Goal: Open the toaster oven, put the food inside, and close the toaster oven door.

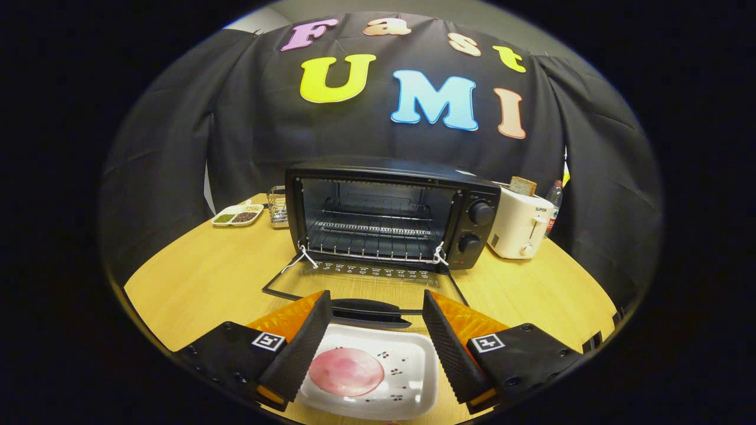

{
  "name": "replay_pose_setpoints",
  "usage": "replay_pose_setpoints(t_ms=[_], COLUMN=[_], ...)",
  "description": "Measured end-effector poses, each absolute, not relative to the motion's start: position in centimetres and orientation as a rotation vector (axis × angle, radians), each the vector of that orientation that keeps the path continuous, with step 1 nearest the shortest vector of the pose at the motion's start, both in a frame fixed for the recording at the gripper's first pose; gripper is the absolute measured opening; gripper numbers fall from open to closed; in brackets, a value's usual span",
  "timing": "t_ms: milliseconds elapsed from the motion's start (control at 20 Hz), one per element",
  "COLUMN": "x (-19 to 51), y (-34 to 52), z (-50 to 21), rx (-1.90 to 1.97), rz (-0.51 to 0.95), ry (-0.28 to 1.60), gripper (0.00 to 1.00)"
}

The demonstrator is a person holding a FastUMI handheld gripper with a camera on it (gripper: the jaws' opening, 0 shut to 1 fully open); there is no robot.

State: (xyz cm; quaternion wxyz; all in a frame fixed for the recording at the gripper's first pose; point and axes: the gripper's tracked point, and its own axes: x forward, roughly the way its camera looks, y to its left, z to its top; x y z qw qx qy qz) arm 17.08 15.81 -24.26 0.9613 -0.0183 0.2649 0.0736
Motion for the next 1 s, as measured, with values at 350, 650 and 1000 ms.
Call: replay_pose_setpoints(t_ms=[350, 650, 1000], x=[12.7, 10.8, 11.6], y=[12.3, 11.8, 11.8], z=[-24.9, -27.5, -31.6], rx=[0.096, 0.249, 0.321], rz=[0.193, 0.274, 0.303], ry=[0.700, 0.933, 1.176], gripper=[0.98, 0.99, 0.96])
